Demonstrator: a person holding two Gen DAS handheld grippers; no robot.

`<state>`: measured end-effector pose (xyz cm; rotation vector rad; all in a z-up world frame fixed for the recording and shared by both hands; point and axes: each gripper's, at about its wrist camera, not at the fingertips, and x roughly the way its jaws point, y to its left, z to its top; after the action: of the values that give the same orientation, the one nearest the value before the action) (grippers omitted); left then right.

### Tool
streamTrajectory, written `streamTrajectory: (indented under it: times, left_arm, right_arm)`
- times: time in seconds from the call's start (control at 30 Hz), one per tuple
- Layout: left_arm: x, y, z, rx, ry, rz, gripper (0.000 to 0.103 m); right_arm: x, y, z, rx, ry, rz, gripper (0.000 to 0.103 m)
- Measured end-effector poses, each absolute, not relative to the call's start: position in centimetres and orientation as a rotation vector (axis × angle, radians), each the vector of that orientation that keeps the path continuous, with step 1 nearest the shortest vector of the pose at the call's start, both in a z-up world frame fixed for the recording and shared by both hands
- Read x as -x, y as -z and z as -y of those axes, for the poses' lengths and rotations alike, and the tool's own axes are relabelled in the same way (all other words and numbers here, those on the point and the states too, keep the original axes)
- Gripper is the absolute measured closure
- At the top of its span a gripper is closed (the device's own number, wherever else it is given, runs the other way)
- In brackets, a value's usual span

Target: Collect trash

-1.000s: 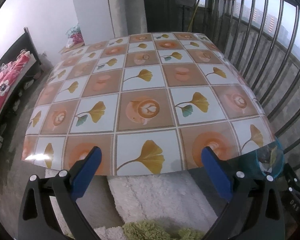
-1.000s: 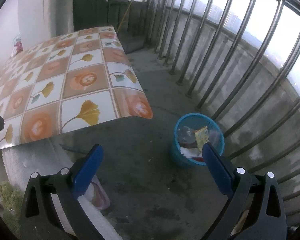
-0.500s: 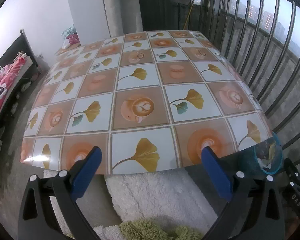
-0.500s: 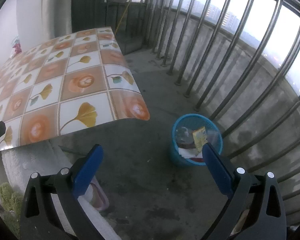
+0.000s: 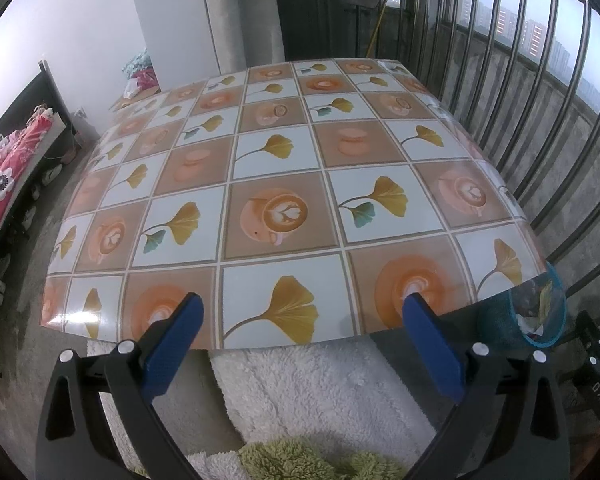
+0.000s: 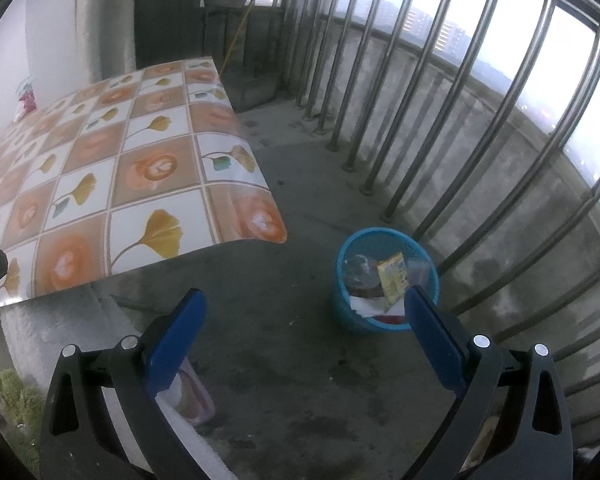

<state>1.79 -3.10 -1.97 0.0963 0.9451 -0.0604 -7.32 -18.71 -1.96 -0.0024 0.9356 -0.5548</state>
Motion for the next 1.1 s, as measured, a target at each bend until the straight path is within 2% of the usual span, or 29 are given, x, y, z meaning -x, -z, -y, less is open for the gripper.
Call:
streamTrajectory:
  times: [1.1]
  left_arm:
    - [-1.92, 1.94, 3.06, -0.1, 0.061, -0.944, 0.005]
  right_arm:
    - [7.25, 1.82, 18.99, 0.003, 0.554, -0.931, 0.008]
